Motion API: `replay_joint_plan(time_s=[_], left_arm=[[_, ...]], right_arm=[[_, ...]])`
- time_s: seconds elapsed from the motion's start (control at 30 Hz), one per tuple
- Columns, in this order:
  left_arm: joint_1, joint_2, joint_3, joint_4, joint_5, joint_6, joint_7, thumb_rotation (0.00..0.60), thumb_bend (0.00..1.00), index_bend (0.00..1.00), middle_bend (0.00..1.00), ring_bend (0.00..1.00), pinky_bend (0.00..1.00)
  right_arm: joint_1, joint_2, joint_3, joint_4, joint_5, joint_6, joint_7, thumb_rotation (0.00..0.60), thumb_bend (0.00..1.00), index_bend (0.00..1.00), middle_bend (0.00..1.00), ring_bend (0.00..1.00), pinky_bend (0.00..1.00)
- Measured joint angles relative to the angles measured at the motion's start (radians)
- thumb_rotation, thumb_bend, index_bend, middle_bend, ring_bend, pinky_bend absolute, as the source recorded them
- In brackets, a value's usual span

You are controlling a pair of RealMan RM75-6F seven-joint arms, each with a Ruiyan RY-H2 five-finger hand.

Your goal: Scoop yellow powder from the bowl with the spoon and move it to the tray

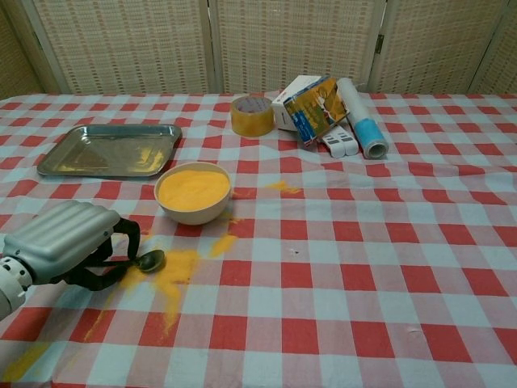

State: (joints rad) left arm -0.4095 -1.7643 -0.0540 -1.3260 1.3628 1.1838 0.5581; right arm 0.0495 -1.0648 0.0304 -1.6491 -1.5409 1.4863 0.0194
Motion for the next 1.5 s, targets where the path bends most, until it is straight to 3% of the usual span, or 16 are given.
replay_joint_plan(time_s=[1.13, 1.3, 1.5], left_arm=[[0.010, -0.007, -0.003, 0.032, 0.017, 0.064, -0.011, 0.600, 0.46, 0.64, 1.00, 1.00, 1.00], [0.013, 0.030, -0.036, -0.016, 0.019, 0.108, 0.009, 0.600, 0.46, 0.64, 1.00, 1.00, 1.00], [-0.017, 0.060, -0.113, -0.066, 0.002, 0.133, 0.105, 0.600, 0.46, 0.64, 1.00, 1.00, 1.00]], right_arm=[[-0.004, 0.004, 0.000, -0.005, -0.001, 0.005, -0.001, 0.600, 0.04, 0.00, 0.00, 0.00, 0.00], [-0.005, 0.007, -0.002, -0.006, -0.003, 0.005, 0.004, 0.600, 0.04, 0.00, 0.00, 0.00, 0.00], [-0.006, 0.016, -0.002, -0.007, -0.007, 0.009, 0.022, 0.600, 0.04, 0.00, 0.00, 0.00, 0.00]])
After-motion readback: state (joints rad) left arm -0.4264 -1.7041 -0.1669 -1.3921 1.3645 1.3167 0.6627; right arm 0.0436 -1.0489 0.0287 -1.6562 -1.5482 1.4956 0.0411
